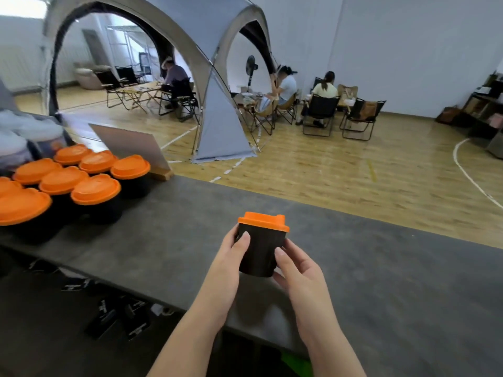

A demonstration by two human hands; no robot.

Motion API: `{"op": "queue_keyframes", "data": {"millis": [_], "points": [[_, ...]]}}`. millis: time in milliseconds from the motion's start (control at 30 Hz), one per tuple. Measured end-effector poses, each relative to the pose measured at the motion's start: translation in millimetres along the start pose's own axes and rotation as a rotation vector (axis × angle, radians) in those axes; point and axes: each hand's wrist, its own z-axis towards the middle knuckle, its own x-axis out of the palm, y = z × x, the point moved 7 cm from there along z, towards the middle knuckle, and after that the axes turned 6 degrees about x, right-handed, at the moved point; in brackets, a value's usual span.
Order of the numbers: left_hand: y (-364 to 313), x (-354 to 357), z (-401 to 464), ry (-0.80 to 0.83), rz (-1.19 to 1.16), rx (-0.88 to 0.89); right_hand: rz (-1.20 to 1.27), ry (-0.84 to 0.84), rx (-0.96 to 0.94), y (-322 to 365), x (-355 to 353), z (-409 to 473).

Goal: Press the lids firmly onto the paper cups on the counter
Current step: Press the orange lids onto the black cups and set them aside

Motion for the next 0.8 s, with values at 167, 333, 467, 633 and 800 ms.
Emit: {"op": "queue_keyframes", "data": {"millis": [167, 333, 467, 633, 800], "points": [[-28, -74, -4, -0.117, 0.076, 0.136, -0.240, 0.045, -0.078, -20, 79, 9], [-41, -166, -13, -0.262, 0.136, 0.173, -0.298, 0.097, -0.100, -43, 169, 15], [-49, -243, -18, -0.410, 0.091, 0.192, -0.278, 0.143, -0.104, -65, 241, 25], [-53, -314, -18, -0.503, 0.046, 0.182, -0.312, 0.201, -0.107, -92, 313, 36], [-48, -344, -11, -0.495, 0.016, 0.169, -0.344, 0.219, -0.108, -106, 338, 43]]}}
